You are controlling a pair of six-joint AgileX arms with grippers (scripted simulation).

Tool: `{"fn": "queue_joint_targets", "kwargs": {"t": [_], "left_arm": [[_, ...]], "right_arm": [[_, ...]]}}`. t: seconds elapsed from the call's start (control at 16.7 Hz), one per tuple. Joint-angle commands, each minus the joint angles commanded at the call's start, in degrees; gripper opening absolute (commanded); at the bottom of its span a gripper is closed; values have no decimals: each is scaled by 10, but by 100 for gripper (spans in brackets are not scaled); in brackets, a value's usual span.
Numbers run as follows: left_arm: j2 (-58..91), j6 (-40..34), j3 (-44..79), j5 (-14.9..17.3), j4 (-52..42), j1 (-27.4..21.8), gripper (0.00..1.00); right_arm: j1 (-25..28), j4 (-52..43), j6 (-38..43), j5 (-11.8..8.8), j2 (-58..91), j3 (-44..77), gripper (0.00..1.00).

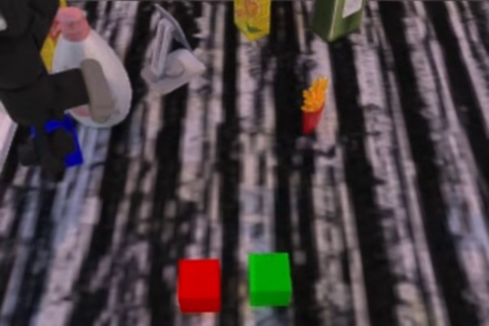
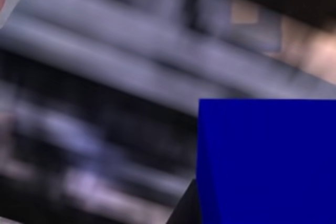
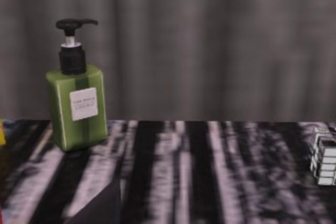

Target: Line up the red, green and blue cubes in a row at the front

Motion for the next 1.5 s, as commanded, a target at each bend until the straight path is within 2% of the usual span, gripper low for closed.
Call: {"fn": "queue_joint_targets", "kwargs": {"t": [0.18, 0.3, 0.78, 0.96, 1.14, 1.5], "left_arm": [[12, -25, 21, 0, -9, -37, 0], [27, -59, 45, 0, -22, -92, 0], [88, -259, 161, -2, -82, -432, 0], [97, -320, 192, -4, -94, -515, 0], [99, -343, 203, -5, -97, -542, 0], [100, -342, 195, -4, -86, -541, 0]], "right_arm": [[0, 0, 0, 0, 0, 0, 100], [0, 0, 0, 0, 0, 0, 100], [0, 0, 0, 0, 0, 0, 100], [0, 0, 0, 0, 0, 0, 100], [0, 0, 0, 0, 0, 0, 100], [0, 0, 0, 0, 0, 0, 100]]}}
